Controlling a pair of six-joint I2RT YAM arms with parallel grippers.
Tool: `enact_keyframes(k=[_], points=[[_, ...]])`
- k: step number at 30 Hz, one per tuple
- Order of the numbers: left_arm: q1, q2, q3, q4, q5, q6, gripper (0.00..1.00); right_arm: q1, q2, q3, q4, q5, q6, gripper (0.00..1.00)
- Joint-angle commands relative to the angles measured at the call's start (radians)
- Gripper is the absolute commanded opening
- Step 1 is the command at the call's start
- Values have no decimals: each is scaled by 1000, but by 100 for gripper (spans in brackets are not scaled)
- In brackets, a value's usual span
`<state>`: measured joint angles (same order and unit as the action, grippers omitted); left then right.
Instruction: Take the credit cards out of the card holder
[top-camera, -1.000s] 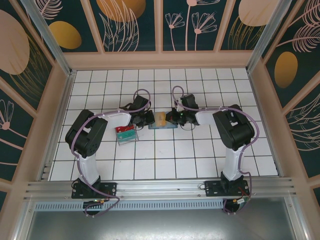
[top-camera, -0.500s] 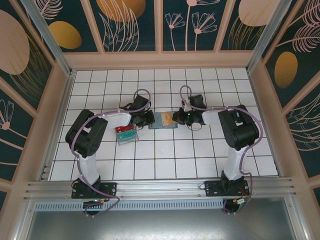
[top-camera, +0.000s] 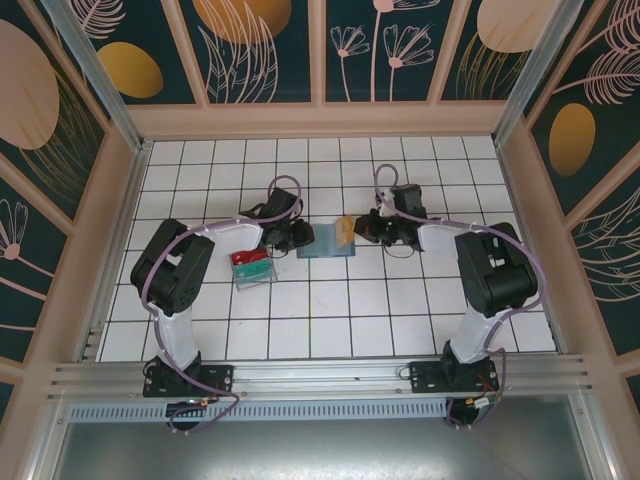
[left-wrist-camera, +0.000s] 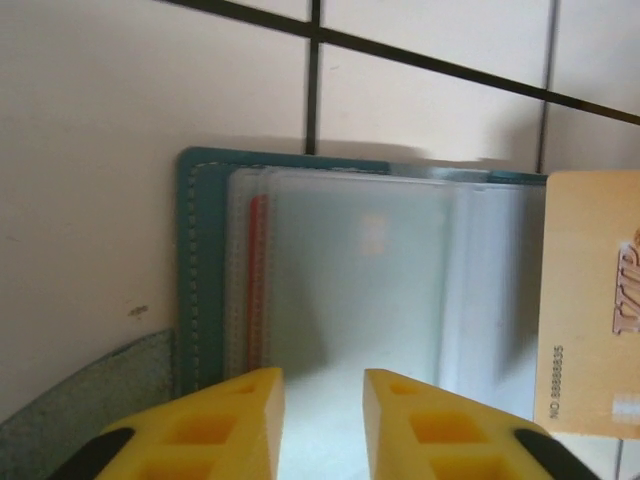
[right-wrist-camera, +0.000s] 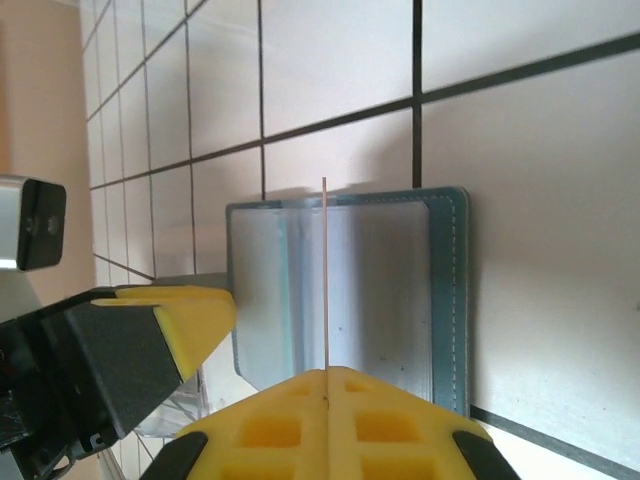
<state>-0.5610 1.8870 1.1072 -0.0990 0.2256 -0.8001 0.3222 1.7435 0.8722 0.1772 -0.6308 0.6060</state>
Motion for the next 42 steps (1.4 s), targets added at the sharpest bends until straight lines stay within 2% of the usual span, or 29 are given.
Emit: enact_keyframes(k=[1, 3, 5, 10, 15, 21, 39, 42], points=[[3, -75, 17, 69, 61, -68, 34, -15, -68, -9, 33, -23, 7, 0], [4, -97, 0, 143, 101, -117, 41, -22, -94, -15, 60, -44, 27, 0], [7, -113, -21, 230, 147, -170, 42, -29, -117, -22, 96, -69, 51, 0], [21, -141, -92, 453, 227, -301, 43, -44, -151, -51, 207, -151, 122, 0], [28, -147, -163, 647, 286, -401, 40, -54, -154, -96, 363, -228, 226, 0], [27, -146, -178, 691, 306, -422, 36, -56, -139, -111, 438, -269, 277, 0], [28, -129, -171, 708, 344, -430, 29, -22, -98, -69, 449, -301, 279, 0], [28, -128, -170, 711, 345, -430, 22, -23, -95, -67, 443, -300, 272, 0]])
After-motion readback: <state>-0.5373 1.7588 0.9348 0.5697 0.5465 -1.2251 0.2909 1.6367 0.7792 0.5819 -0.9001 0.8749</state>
